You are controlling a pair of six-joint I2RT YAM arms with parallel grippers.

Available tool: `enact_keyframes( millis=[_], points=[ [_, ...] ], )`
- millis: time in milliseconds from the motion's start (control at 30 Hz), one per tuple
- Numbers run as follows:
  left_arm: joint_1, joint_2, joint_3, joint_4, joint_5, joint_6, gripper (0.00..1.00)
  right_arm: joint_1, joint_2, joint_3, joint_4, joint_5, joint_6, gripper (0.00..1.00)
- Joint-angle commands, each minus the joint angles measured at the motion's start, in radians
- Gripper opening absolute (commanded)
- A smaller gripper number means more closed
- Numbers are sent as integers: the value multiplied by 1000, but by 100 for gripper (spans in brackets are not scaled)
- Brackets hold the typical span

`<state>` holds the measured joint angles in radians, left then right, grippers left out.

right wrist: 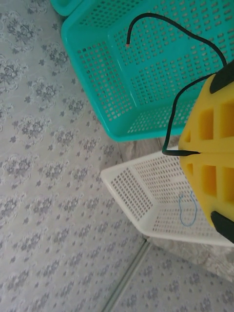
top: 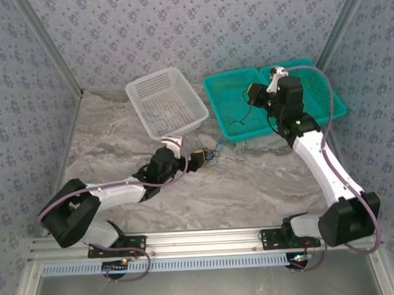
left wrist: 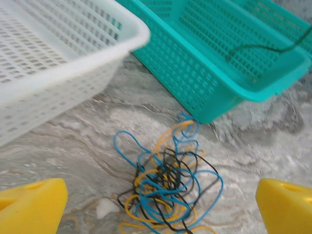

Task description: Untangle the cables

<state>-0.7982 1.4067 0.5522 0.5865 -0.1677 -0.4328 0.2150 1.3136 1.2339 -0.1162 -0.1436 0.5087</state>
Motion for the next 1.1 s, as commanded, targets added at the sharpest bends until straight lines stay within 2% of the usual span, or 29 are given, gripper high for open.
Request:
enact_keyframes(
  millis=[0,167,333,367,433,533,567,633,833,1067],
  points=[
    [31,-43,-25,-8,-55,-59,99,-16,81,111,-64,46,-110,0],
    [81,-51,-47,13,-18,-112,99,-21,273,244,-143,166,-239,0],
    [85,-45,-36,0,8,-110,99,-28,464,414,-271,110,-284,0],
    [85,-41,-25,-15,15,-112,99,-28,487,427,-283,100,-281,3],
    [85,-32,1,-54,29,-113,99,-25,505,427,-292,90,-274,22],
    [85,-18,27,-85,38,-121,99,-11,485,395,-302,147,-258,49],
    [86,-13,29,-80,39,-122,99,-8,469,375,-303,167,-252,62],
    [85,-5,34,-74,40,-124,99,-8,434,339,-304,183,-237,98],
    [85,31,84,-111,42,-135,99,-2,268,168,-278,178,-187,100],
    [85,103,207,-270,81,-177,99,16,56,-86,-252,161,-104,100]
  ],
)
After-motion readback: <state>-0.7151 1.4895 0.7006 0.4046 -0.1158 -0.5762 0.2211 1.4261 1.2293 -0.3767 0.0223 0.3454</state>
